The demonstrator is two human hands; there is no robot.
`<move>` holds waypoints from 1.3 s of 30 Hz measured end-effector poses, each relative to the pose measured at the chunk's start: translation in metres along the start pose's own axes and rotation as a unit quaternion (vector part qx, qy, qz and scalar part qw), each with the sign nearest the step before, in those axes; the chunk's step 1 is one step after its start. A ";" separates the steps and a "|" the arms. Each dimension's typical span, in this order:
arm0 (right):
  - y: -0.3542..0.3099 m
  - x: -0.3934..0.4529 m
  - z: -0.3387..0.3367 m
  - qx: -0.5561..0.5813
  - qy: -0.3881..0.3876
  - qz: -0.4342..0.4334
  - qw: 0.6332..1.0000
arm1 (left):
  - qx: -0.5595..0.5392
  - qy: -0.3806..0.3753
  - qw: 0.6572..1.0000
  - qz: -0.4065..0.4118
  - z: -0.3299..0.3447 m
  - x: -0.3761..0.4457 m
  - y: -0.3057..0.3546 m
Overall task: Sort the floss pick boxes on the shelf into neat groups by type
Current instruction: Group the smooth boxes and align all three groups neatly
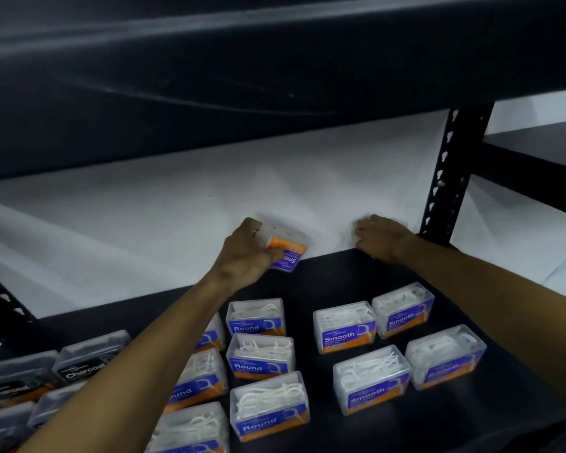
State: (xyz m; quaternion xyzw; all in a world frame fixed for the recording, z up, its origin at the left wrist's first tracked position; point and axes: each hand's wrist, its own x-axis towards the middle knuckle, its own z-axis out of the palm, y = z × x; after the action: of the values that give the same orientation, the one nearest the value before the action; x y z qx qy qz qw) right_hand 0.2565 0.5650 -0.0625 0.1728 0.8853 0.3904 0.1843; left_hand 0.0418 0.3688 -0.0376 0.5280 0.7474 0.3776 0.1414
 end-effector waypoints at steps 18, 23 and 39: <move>0.026 -0.061 -0.019 0.596 0.188 0.222 0.748 | -0.383 0.004 0.917 -0.111 0.009 -0.009 0.045; 0.025 -0.077 -0.017 0.737 0.230 0.229 0.592 | -0.175 -0.064 0.982 -0.014 0.021 -0.012 0.051; 0.003 -0.087 0.001 0.801 0.094 0.202 0.556 | 0.200 -0.233 0.951 0.031 0.056 -0.016 0.066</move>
State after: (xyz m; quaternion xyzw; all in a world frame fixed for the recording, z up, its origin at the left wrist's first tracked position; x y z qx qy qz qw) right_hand 0.3331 0.5284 -0.0446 0.3855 0.7875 -0.4383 -0.1978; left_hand 0.1276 0.3886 -0.0316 0.6419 0.7369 0.0915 0.1912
